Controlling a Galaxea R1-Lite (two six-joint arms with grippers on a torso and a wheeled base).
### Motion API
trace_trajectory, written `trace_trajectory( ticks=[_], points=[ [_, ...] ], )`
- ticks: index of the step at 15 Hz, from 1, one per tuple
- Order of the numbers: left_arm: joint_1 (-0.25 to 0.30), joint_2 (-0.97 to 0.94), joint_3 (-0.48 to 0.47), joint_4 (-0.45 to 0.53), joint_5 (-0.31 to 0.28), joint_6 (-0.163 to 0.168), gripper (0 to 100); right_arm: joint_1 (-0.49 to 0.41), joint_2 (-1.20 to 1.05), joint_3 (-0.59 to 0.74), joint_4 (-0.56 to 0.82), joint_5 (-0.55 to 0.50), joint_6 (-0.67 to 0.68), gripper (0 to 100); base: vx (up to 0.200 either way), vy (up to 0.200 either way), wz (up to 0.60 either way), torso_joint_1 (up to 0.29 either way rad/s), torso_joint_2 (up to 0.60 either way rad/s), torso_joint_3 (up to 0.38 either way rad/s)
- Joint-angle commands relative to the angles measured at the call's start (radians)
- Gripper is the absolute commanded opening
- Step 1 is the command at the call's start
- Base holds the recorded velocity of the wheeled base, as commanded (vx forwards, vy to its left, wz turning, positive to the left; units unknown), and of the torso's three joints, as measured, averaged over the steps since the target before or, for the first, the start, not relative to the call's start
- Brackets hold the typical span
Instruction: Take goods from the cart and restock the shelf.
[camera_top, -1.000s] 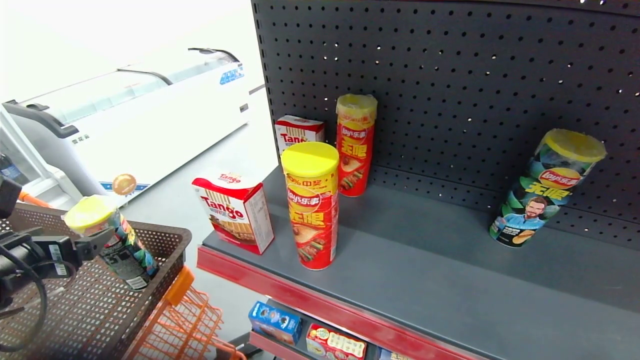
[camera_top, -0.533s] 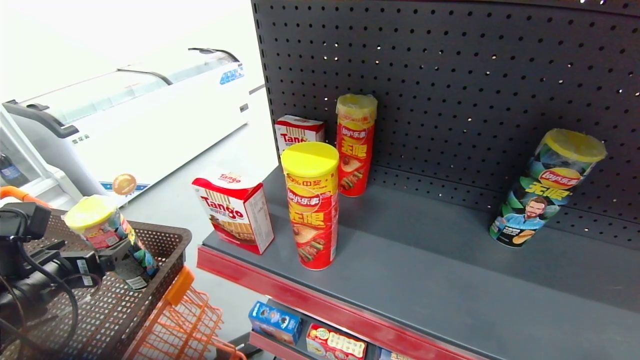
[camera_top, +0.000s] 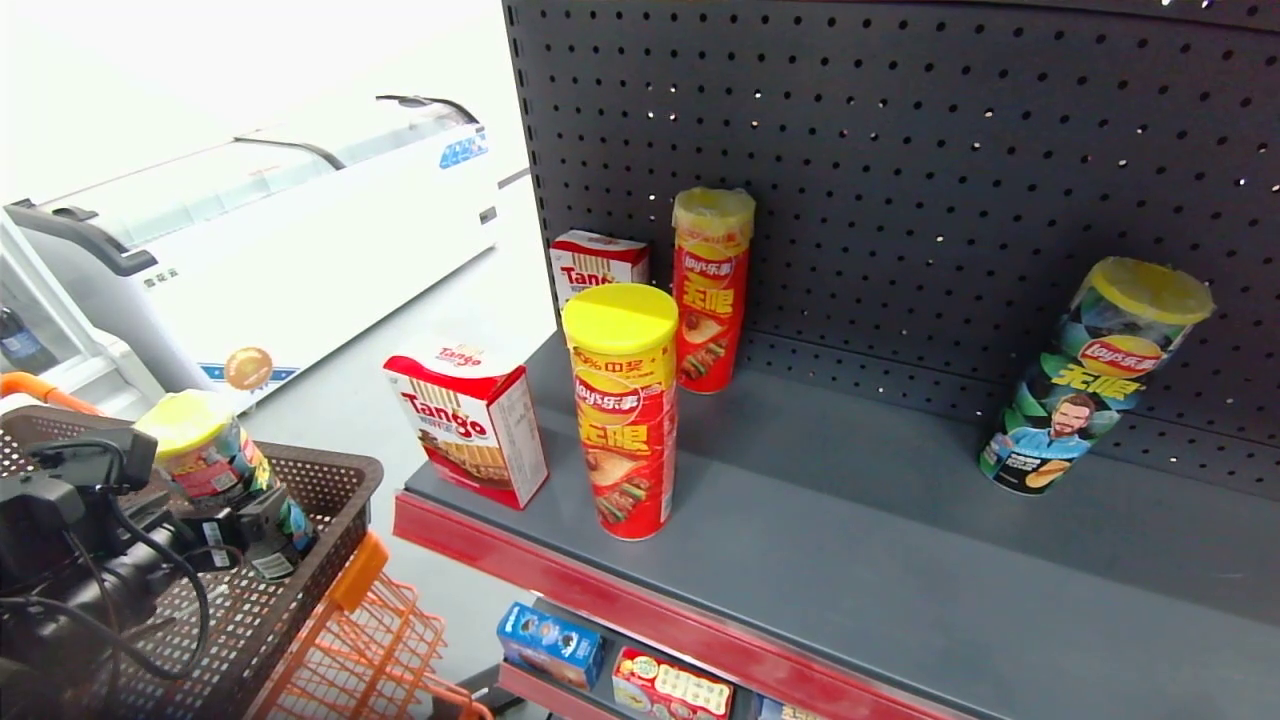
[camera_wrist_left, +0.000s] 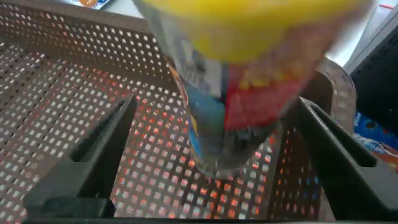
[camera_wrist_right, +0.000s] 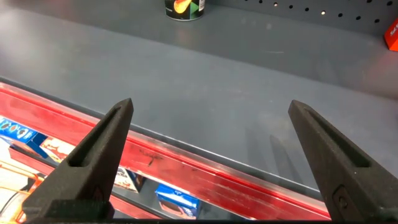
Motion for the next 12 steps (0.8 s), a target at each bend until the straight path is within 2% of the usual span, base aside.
trace_trajectory(
  ticks=[1,5,7,8,10,12],
  points=[
    [-0.002,0.080,-0.031,-0.020,0.001,-0.012,100,0.000,0.001,0.000,-0.001,0.000,0.000,100,0.000,0.000,0.00,0.000,0.00,0.000],
    [-0.007,0.121,-0.092,-0.026,-0.001,-0.021,100,0.000,0.001,0.000,-0.001,0.000,0.000,100,0.000,0.000,0.00,0.000,0.00,0.000],
    [-0.040,0.150,-0.146,-0.075,-0.001,-0.025,100,0.000,0.001,0.000,0.001,0.000,0.000,100,0.000,0.000,0.00,0.000,0.00,0.000],
    [-0.046,0.160,-0.167,-0.074,0.001,-0.018,0,0.000,0.001,0.000,-0.001,0.000,0.000,100,0.000,0.000,0.00,0.000,0.00,0.000],
    [-0.068,0.160,-0.166,-0.077,0.001,-0.004,0,0.000,0.001,0.000,-0.001,0.000,0.000,100,0.000,0.000,0.00,0.000,0.00,0.000],
    [-0.073,0.158,-0.167,-0.074,0.002,0.028,0,0.000,0.001,0.000,-0.001,0.000,0.000,100,0.000,0.000,0.00,0.000,0.00,0.000]
  ],
)
